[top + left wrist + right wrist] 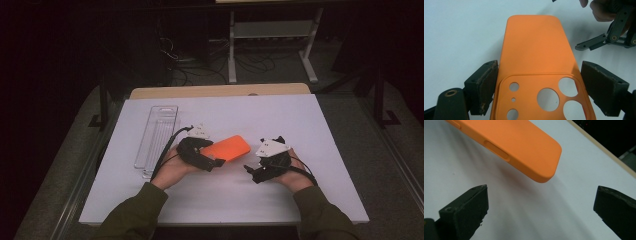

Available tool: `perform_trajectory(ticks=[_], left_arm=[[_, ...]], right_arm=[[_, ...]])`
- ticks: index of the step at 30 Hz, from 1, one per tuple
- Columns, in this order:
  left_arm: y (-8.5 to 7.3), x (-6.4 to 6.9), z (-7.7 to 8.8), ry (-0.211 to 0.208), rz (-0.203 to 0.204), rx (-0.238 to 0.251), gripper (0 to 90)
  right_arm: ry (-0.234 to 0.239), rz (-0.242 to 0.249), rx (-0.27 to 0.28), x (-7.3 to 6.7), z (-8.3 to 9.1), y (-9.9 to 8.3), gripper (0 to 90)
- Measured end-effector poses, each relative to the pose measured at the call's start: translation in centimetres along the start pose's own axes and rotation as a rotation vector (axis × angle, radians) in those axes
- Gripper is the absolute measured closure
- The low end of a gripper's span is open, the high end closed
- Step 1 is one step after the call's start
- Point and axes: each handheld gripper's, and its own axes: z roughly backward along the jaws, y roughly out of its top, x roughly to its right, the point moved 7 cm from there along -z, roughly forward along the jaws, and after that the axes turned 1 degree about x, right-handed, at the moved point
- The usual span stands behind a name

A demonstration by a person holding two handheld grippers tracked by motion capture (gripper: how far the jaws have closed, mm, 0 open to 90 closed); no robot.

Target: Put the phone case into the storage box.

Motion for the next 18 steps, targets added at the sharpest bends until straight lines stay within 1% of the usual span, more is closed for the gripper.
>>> perform_trajectory(ticks=[1,3,5,10,11,14,16,18], left_arm=[[0.00,0.00,0.00,0.000,0.000,0.001,16.0],[0.02,0.00,0.01,0.000,0.001,0.002,16.0],[0.02,0.01,0.00,-0.001,0.001,0.002,16.0],[0.05,0.02,0.03,-0.001,0.003,0.004,16.0],[0.05,0.02,0.03,0.000,0.002,0.005,16.0],[0.07,-0.01,0.07,0.000,-0.009,0.002,15.9],[0.09,0.02,0.05,-0.001,-0.002,0.005,15.9],[0.07,0.00,0.03,0.000,-0.006,0.004,15.9]], right_arm=[[-0.011,0.019,-0.004,0.00,0.02,0.01,0.0],[-0.028,0.033,-0.008,-0.08,0.04,0.05,0.0],[-0.044,0.073,-0.010,-0.08,0.05,0.10,0.0],[-0.074,0.132,-0.020,-0.21,0.06,0.18,0.0],[-0.081,0.151,-0.027,-0.23,0.05,0.15,0.0],[-0.094,0.173,-0.036,-0.37,0.09,0.17,0.0],[-0.108,0.187,-0.037,-0.47,0.12,0.26,0.0],[-0.122,0.212,-0.039,-0.51,0.18,0.34,0.0]])
